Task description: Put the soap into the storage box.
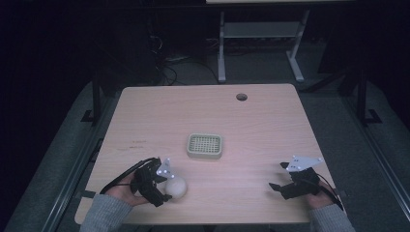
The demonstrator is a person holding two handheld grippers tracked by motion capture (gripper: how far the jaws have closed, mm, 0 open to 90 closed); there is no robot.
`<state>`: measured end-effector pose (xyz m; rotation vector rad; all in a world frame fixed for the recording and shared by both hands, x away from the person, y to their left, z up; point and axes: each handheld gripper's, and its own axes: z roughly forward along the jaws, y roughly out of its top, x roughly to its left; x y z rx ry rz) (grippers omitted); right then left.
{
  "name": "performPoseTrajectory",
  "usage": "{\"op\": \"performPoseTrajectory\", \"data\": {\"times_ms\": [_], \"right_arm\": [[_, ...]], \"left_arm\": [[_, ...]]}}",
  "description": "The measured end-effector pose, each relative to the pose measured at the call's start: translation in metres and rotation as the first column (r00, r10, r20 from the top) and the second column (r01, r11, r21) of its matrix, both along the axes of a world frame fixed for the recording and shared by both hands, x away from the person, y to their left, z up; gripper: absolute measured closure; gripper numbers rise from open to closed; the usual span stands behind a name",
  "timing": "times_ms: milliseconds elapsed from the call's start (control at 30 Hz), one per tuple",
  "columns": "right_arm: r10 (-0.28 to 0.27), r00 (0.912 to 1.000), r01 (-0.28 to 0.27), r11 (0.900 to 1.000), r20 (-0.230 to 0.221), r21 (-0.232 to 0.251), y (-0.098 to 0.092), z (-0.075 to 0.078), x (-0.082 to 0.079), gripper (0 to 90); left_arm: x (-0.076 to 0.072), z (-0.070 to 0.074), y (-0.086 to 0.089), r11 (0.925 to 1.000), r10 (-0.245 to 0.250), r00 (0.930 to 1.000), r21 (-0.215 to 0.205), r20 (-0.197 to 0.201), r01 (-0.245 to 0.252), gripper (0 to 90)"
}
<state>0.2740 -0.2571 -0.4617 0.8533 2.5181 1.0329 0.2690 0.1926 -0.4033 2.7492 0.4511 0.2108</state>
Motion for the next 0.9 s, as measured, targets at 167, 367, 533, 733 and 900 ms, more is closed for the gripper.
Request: {"op": "performPoseTrajectory", "data": {"times_ms": [167, 367, 533, 733, 900], "right_arm": [[-0.001, 1.0000, 0.001, 1.000, -0.001, 0.002, 0.000, 0.000, 0.000, 13.7], [0.001, 1.0000, -0.001, 1.000, 0.001, 0.000, 0.000, 0.001, -0.001, 13.7], [0.002, 1.0000, -0.002, 1.000, 0.002, 0.004, 0.000, 0.000, 0.000, 13.6], [-0.001, 1.0000, 0.001, 1.000, -0.002, 0.004, 0.000, 0.001, -0.001, 13.7], [0.000, 1.0000, 0.000, 1.000, -0.002, 0.004, 0.000, 0.001, -0.001, 13.6]], "left_arm": [[0.002, 0.000, -0.006, 0.9998, -0.011, 0.9999, 0.017, -0.005, 0.011, 20.3], [0.006, -0.003, -0.011, 0.9987, -0.027, 0.9994, 0.042, -0.021, 0.028, 20.1], [0.007, -0.005, -0.016, 0.9979, -0.034, 0.9989, 0.054, -0.032, 0.035, 20.1], [0.011, -0.008, -0.021, 0.9959, -0.047, 0.9979, 0.075, -0.045, 0.050, 20.0], [0.012, -0.012, -0.026, 0.9956, -0.050, 0.9970, 0.077, -0.058, 0.054, 20.1]]}}
